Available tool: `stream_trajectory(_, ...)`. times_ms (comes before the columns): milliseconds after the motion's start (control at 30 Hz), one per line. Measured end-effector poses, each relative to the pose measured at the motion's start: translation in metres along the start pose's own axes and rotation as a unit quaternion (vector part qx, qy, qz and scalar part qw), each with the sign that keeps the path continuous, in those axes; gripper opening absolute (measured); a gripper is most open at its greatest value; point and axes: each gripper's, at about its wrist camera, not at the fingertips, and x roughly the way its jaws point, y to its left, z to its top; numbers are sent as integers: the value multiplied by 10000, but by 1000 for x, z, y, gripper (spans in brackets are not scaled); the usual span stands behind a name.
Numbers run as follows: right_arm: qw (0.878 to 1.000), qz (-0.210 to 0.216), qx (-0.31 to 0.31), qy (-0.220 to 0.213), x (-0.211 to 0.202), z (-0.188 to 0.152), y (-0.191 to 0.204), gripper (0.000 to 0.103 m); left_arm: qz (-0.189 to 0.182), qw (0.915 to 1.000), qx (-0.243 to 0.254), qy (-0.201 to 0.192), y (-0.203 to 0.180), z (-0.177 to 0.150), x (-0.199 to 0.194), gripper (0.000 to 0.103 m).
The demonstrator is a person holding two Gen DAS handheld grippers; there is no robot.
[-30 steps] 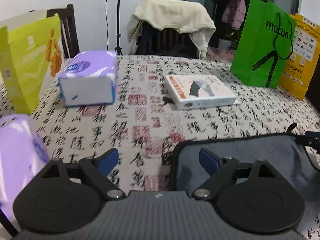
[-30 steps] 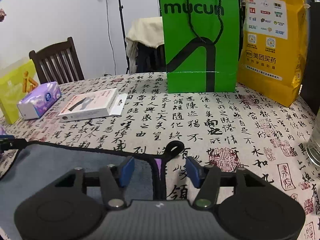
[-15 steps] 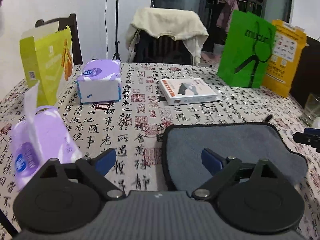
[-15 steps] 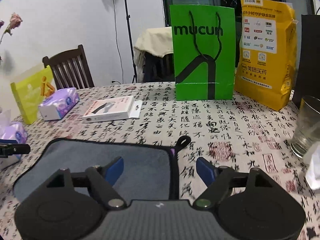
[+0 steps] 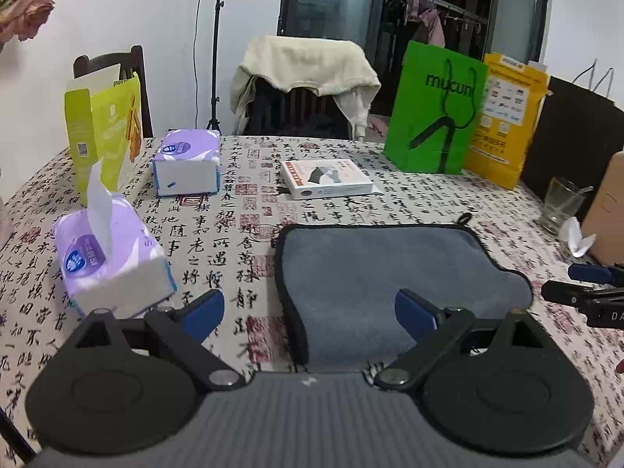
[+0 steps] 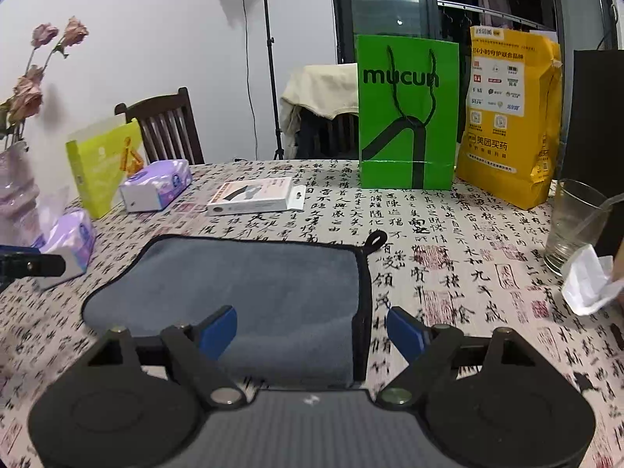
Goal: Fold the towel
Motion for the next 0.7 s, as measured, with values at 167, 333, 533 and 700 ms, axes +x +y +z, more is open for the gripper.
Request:
stream_trajectory(167, 9999, -1, 21, -111, -30, -13, 3, 88, -57, 10000, 24, -72, -8, -14, -23, 97)
stream_trajectory(333, 9998, 33, 56, -189, -54, -31, 6, 89, -108, 9998, 54, -159, -13, -31, -45, 97)
stream_trajectory(533, 9995, 67, 57, -290, -75, -52, 13, 90, -140, 9993, 95, -322, -19, -56, -73, 98)
stream_trajectory(700, 9992, 128, 34, -376, -98, -76, 22, 92, -267, 9987, 25, -434, -23, -79, -94, 99)
